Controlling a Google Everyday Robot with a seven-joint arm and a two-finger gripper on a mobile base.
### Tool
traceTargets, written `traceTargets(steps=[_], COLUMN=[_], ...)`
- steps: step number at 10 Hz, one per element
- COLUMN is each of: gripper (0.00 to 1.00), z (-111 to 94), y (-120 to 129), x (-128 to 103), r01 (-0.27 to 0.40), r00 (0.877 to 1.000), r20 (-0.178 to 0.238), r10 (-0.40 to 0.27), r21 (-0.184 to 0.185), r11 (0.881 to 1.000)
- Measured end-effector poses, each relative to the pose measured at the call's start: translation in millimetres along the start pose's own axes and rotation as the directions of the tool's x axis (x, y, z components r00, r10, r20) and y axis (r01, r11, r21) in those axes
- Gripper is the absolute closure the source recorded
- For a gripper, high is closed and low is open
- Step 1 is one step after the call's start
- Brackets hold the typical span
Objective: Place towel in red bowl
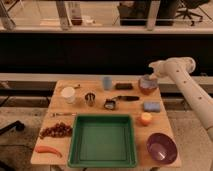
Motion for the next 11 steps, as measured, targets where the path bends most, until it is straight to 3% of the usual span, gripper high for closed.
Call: traceTargets(steps=[5,9,11], gripper=[0.20,0.20,0.20], z=[-7.5,-9.5,3.0], y=[-0.7,-9.2,-17.4], x=[-15.5,-43.5,-67.9], r01=[0.032,0.078,0.116], r00=[0.999,0.996,0.991], r20=[0.020,0.046,0.072], r10=[-0.032,-0.079,-0.113], r21=[0.013,0.028,-0.043], r11=[0.999,0.997,0.992])
